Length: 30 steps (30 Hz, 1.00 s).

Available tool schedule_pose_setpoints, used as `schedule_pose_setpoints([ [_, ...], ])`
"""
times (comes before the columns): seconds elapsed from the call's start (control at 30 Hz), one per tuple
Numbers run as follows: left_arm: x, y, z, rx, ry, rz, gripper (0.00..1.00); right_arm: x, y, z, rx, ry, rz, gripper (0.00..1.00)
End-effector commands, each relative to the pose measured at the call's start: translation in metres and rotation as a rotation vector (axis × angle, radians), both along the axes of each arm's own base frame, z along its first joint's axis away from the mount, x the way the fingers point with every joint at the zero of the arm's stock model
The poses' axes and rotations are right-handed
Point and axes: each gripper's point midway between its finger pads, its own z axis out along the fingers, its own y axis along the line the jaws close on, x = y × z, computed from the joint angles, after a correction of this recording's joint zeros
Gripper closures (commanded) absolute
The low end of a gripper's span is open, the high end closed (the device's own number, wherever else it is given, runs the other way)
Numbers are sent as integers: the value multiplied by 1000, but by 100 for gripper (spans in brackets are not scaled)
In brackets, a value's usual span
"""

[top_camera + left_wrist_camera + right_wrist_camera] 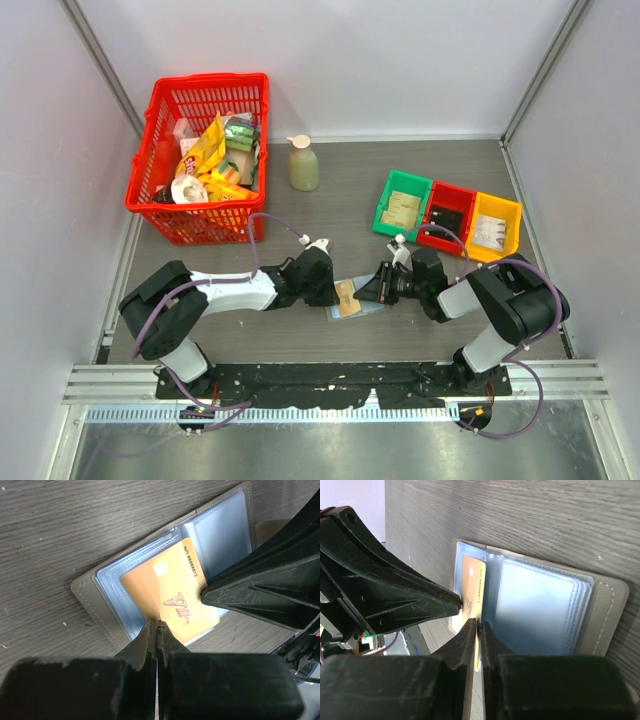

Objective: Take the credit cards out of the card holder
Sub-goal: Remove the credit card from the card holder.

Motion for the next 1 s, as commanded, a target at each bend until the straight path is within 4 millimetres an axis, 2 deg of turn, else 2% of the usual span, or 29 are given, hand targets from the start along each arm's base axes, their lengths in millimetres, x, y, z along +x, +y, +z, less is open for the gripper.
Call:
schedule_pose_setpoints([
  [0.0,-5,16,-21,88,31,22,100,8,6,9,40,-41,-13,84],
  [0.1,-9,23,-27,117,52,23,100,10,7,11,55,-35,-30,78],
  [0.3,-12,31,-32,152,64,27,100,17,8,15,73,-46,-56,78],
  [0.5,-12,31,-32,158,67,28,100,17,7,15,78,-49,-60,91],
  [0.67,-14,32,-35,166,78,28,100,16,5,16,79,-53,-71,93],
  [0.77,-15,32,-37,169,87,28,100,17,3,19,91,-58,-76,98],
  [0.97,-17,32,-41,173,105,24,100,19,-10,16,66,-67,-93,99],
])
